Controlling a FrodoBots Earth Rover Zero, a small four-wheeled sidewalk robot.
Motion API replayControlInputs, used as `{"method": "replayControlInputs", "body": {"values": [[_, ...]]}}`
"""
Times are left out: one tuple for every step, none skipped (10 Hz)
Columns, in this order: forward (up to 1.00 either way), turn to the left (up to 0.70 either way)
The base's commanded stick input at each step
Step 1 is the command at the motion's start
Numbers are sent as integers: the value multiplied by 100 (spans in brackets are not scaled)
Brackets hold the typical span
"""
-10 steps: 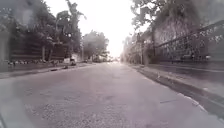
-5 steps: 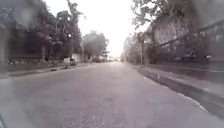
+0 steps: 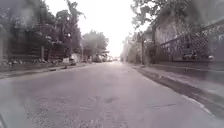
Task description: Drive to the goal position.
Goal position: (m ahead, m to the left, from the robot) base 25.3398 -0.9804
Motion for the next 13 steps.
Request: {"method": "replayControlInputs", "body": {"values": [[74, 0], [78, 0], [81, 0], [84, 0], [88, 0], [91, 0], [95, 0], [98, 0], [100, 0], [88, 0], [70, 0], [52, 0], [34, 0]]}}
